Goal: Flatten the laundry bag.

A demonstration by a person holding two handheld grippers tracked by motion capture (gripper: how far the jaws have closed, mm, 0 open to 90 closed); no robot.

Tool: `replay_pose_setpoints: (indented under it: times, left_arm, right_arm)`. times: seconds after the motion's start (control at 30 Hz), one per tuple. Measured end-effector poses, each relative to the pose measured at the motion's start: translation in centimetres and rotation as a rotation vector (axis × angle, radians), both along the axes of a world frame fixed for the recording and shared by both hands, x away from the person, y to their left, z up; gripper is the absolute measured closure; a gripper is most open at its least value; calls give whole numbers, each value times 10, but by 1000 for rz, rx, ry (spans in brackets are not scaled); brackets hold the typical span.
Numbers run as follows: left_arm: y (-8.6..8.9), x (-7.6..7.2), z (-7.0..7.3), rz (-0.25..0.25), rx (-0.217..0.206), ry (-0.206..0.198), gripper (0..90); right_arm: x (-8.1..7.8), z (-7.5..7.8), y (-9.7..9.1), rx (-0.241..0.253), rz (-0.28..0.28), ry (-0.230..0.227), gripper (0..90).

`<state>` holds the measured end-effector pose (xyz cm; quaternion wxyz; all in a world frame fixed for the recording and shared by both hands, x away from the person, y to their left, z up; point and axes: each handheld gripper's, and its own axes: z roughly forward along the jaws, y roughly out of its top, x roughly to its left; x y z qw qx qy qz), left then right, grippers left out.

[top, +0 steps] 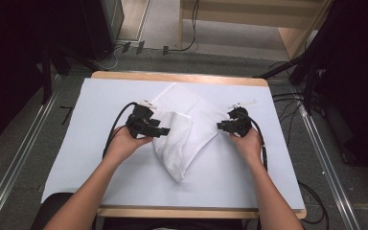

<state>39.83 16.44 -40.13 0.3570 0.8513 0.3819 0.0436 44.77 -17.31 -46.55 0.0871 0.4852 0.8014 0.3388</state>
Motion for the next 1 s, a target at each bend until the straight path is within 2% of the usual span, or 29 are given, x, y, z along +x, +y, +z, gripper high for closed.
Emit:
replay_pose_setpoints:
  times: [0.03,0.2,0.27,0.4,0.5,0.6,0.7,0.77,0.8,0.83,0.9,0.93,1.0]
  left_arm:
    - [-10,3,0,-9,-2,2,416]
    - [-26,7,-3,-29,1,14,413]
    - [-34,8,-6,-40,22,15,412]
    - [-53,11,-15,-70,29,21,380]
    - [-62,12,-21,-64,48,8,357]
    - [-66,13,-27,-63,56,17,353]
    - [-71,14,-36,-54,104,9,354]
    - [-72,15,-43,-42,114,12,357]
    - [-72,15,-45,-40,121,16,362]
    - [-72,15,-50,-38,150,6,379]
    - [-71,14,-52,-34,146,-7,402]
    - [-68,13,-53,-18,131,-22,469]
    - [-66,13,-54,-14,130,-29,569]
  right_arm:
    - [0,0,0,2,-1,-1,708]
    - [-1,-1,1,0,0,-9,705]
    - [-1,-1,1,-4,2,-15,705]
    - [-1,-2,1,-4,6,-20,705]
    - [-2,-2,1,-3,6,-23,704]
    - [-2,-2,1,-3,7,-26,704]
    - [-2,-2,1,-5,8,-28,703]
    - [-2,-2,1,-6,9,-30,702]
    - [-2,-2,1,-5,10,-30,702]
    - [-2,-3,1,-3,9,-30,703]
    - [-2,-3,1,-3,9,-30,703]
    - [-2,-3,1,-3,9,-31,702]
    - [-2,-3,1,-2,9,-32,700]
